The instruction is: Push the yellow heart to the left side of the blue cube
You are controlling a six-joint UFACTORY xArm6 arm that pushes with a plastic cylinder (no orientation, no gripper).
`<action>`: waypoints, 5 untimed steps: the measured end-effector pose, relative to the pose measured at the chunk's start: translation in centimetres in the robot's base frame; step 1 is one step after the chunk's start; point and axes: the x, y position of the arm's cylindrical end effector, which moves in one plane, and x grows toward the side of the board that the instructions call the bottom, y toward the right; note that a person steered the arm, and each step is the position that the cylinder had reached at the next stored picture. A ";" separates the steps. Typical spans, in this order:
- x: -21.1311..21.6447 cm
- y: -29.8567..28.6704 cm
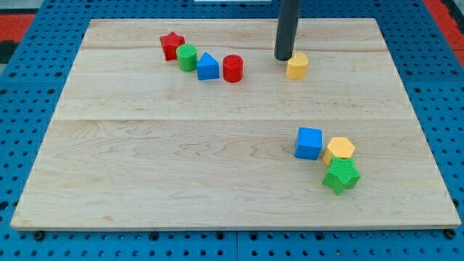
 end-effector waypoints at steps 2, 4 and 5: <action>8.9 4.8; 7.5 7.9; 13.6 6.0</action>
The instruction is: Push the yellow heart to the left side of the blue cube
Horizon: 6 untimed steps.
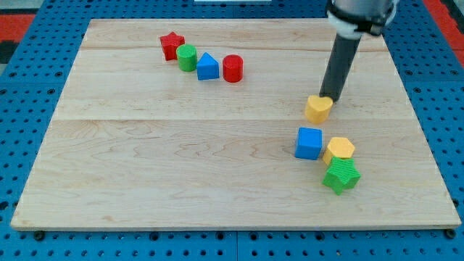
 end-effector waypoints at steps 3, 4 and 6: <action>0.7 -6.6; 3.7 -8.6; 6.1 -6.9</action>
